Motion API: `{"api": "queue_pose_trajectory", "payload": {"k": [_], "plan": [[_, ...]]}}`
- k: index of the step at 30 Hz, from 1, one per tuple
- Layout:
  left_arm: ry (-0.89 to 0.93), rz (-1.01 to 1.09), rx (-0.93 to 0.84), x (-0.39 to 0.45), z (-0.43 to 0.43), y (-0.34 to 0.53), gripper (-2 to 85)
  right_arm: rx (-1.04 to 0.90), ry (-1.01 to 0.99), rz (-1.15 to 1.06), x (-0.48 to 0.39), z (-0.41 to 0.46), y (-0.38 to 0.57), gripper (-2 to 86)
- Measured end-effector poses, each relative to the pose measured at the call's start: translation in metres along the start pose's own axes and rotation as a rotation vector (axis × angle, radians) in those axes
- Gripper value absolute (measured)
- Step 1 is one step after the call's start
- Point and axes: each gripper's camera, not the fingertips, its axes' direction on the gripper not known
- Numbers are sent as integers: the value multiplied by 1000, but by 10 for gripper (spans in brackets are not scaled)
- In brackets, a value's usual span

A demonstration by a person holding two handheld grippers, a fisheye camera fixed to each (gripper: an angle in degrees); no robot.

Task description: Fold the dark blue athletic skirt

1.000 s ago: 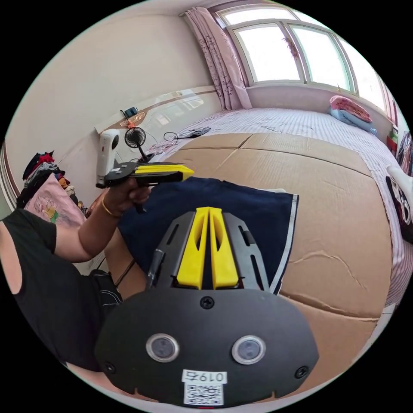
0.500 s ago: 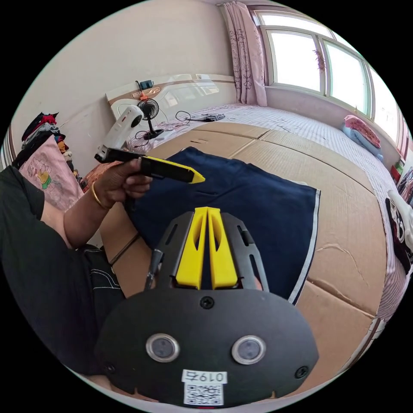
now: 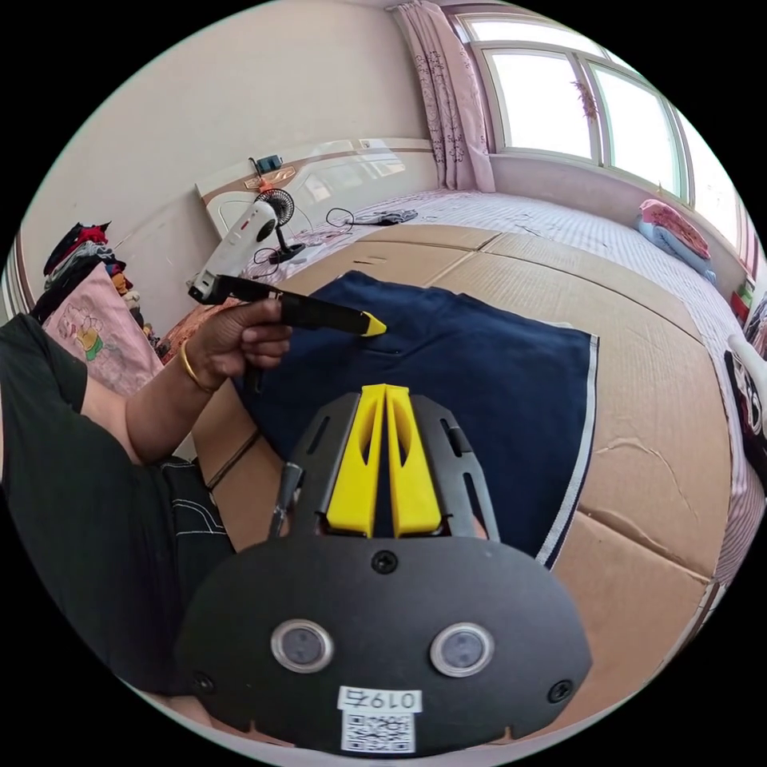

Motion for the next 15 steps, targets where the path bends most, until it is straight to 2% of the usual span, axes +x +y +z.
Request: {"api": "queue_pose_trajectory", "payload": {"k": [9, 15], "plan": [[-31, -7, -4, -17, 18, 31, 9, 6, 49, 51, 24, -53, -13, -10], [-52, 22, 6, -19, 27, 62, 14, -14, 186, 131, 38, -93, -18, -10]]}}
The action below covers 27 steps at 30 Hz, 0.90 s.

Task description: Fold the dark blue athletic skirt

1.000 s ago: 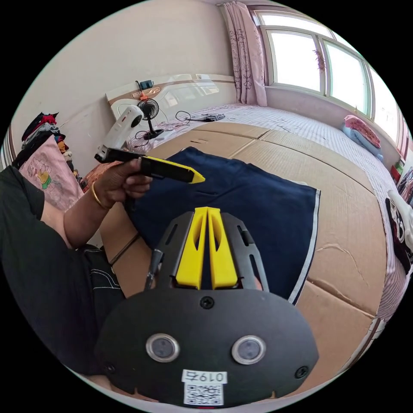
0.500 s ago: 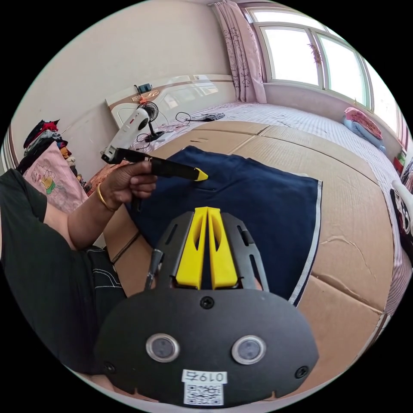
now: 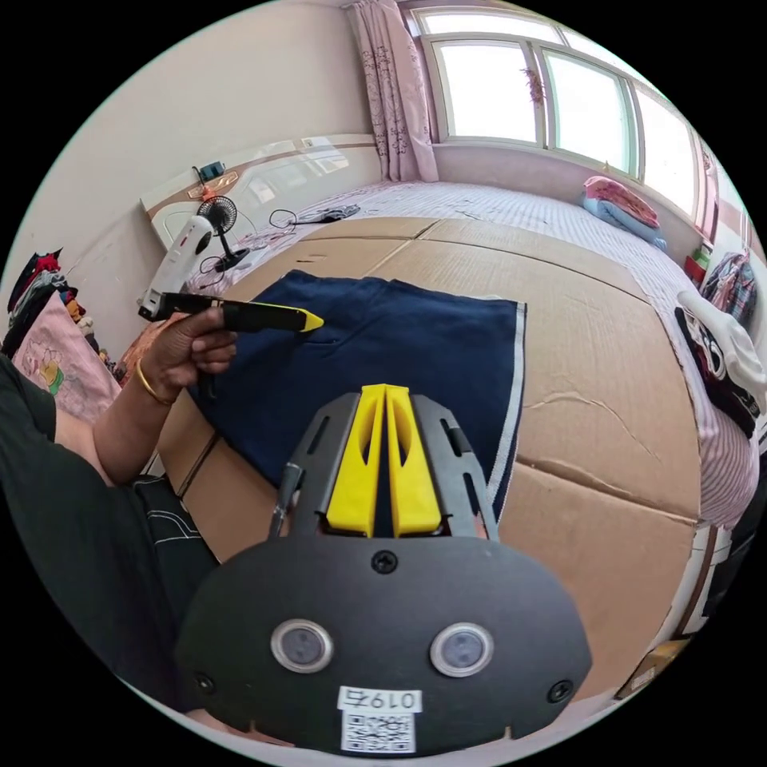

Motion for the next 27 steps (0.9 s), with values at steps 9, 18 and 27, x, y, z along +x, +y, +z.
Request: {"api": "queue_pose_trajectory", "payload": {"k": [9, 18, 27], "plan": [[-11, 240, 122, 31, -31, 93, 15, 9, -128, -36, 9, -75, 8, -7], [-13, 527, 6, 91, 10, 229, 13, -40, -134, -59, -39, -114, 6, -2], [-239, 965, 28, 164, 59, 362, 15, -149, 155, -416, -178, -151, 3, 67]]}}
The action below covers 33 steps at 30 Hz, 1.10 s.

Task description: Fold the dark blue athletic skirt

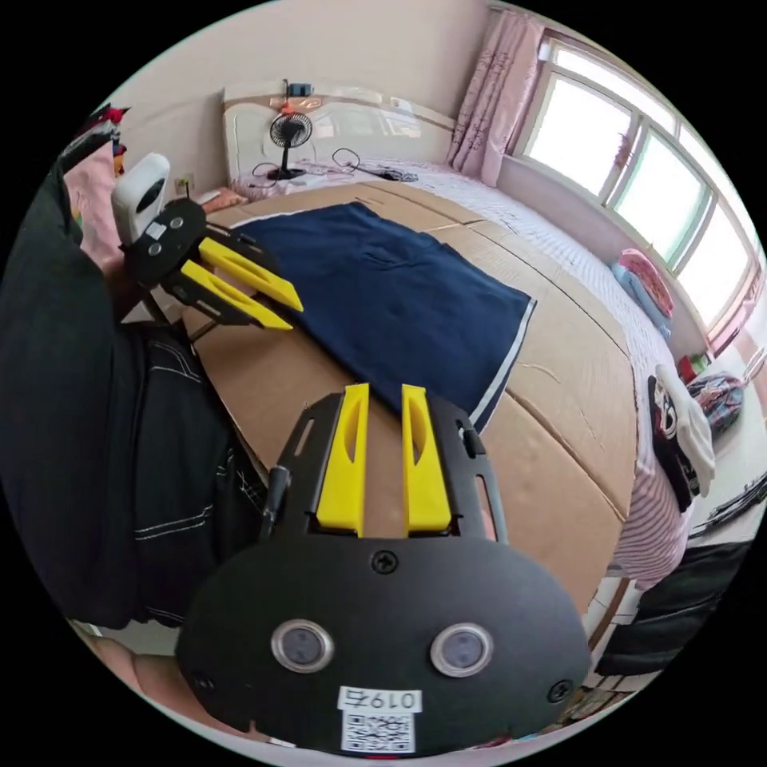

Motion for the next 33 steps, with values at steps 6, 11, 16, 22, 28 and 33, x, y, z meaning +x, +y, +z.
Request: {"api": "queue_pose_trajectory", "payload": {"k": [6, 11, 16, 22, 28, 33], "plan": [[-99, 151, -34, 57, 19, 5, 18, -70, 295, -141, -77, -20, -43, 77], [-120, 189, -74, 83, 36, 18, 12, -222, 333, -267, -111, -29, -71, 72], [-110, 172, -81, 97, 45, 28, 9, -300, 425, -371, -133, -35, -96, 70], [-111, 151, -99, 106, 55, 37, 8, -383, 538, -529, -161, -28, -128, 30], [-73, 127, -118, 107, 59, 46, 7, -404, 567, -561, -174, -43, -154, -7], [-34, 127, -135, 103, 61, 49, 8, -394, 576, -556, -180, -56, -169, -7]]}}
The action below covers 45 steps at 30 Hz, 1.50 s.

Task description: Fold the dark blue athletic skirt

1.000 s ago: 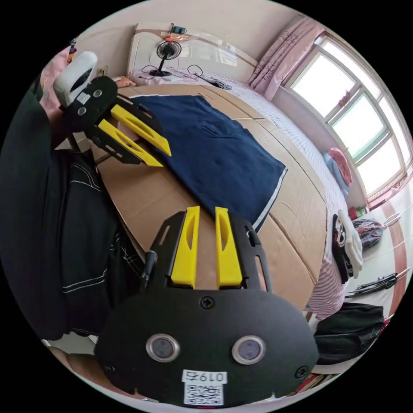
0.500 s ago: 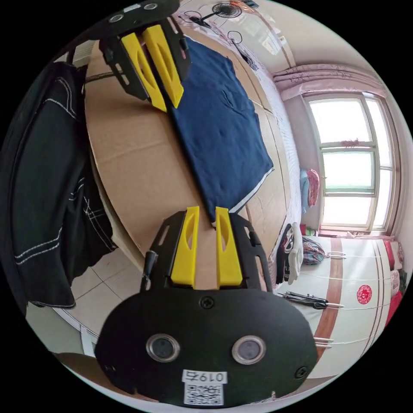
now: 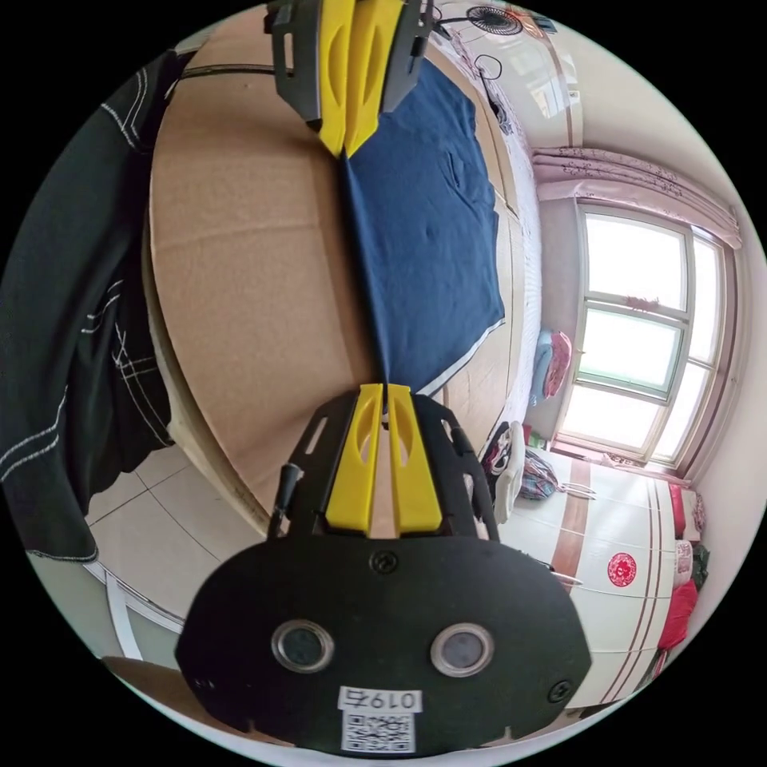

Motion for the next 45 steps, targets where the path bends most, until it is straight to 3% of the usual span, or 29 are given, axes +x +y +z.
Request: {"api": "queue_pose_trajectory", "payload": {"k": [4, 12, 19, 27, 31, 37, 40, 45], "plan": [[-14, -2, 13, 3, -1, 6, 8, 38, 173, 3, -3, -17, 1, -2], [-27, -7, 15, 1, -7, 13, 8, -7, 126, -25, 28, -23, 4, 58], [10, -28, 16, -14, -17, 20, 6, -25, 125, -65, 57, -24, 6, 0], [37, -36, 59, -26, -39, 28, 6, 19, 170, -36, 88, -34, 26, -4], [125, -97, 210, -47, -79, 56, 6, 93, 108, 161, 137, -59, 52, -8], [-4, -400, 239, -102, -124, 133, 12, 383, -50, 487, 212, -86, 33, -8], [-35, -436, 178, -103, -136, 160, 19, 522, -164, 474, 228, -101, -13, -7], [-193, -358, -13, -76, -147, 182, 46, 618, -116, 290, 225, -125, -76, -7]]}}
